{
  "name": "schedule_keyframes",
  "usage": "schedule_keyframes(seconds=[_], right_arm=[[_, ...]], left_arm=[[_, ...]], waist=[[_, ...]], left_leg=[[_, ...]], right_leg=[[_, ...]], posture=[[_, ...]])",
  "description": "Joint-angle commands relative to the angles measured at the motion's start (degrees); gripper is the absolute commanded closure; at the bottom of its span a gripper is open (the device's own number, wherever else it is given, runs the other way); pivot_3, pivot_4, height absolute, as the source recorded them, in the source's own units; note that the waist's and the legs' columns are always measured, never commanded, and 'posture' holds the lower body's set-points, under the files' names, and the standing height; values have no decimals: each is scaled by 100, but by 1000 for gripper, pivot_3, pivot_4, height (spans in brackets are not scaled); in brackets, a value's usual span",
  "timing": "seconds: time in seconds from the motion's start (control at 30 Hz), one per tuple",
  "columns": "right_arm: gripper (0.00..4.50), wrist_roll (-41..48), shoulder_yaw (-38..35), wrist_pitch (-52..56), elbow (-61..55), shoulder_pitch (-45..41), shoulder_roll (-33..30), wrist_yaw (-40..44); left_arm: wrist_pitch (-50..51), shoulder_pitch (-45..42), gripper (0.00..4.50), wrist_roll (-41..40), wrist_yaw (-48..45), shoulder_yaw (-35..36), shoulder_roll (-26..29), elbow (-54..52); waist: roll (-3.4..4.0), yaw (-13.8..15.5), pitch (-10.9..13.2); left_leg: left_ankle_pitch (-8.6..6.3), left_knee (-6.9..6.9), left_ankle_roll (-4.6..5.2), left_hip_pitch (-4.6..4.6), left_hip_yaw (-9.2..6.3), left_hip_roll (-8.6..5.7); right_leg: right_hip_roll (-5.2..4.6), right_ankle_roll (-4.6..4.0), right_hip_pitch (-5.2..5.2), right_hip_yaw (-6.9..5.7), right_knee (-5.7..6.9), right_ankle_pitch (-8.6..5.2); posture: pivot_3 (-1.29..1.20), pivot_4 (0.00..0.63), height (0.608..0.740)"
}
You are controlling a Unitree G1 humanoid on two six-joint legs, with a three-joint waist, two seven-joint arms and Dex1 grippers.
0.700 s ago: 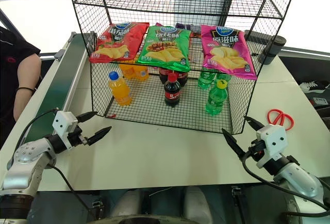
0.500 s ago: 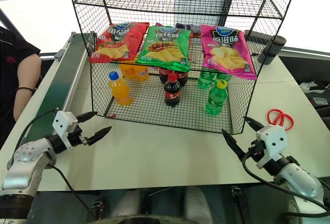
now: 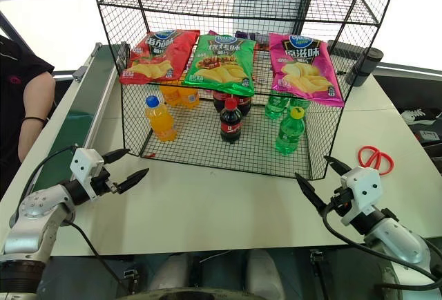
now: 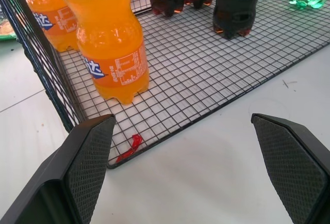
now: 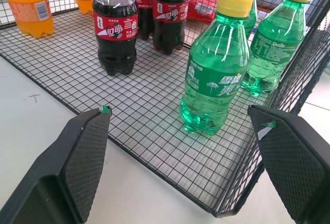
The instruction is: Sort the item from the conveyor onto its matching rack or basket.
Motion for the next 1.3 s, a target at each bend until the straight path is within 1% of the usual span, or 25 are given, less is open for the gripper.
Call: schedule_keyframes(seconds=[0.03, 0.97, 1.3], right_arm=[[99, 21, -42, -110, -15, -35, 29, 0], [99, -9, 72, -180, 178, -237, 17, 99], [99, -5, 96, -161, 144, -235, 22, 84]], left_arm=[[-23, 0, 0, -31, 14, 117, 17, -107], [-79, -110, 0, 15, 44, 43, -122, -70], [-60, -27, 0, 21, 89, 47, -145, -157]], waist=[[0, 1, 0], [0, 3, 0], [0, 0, 0]], left_leg=[[0, 0, 0, 0, 0, 0], [0, -1, 0, 0, 0, 0], [0, -2, 0, 0, 0, 0]], right_leg=[[0, 0, 0, 0, 0, 0], [-4, -1, -1, 0, 0, 0], [-4, -1, -1, 0, -1, 0]], posture=[[0, 150, 740], [0, 150, 740], [0, 150, 740]])
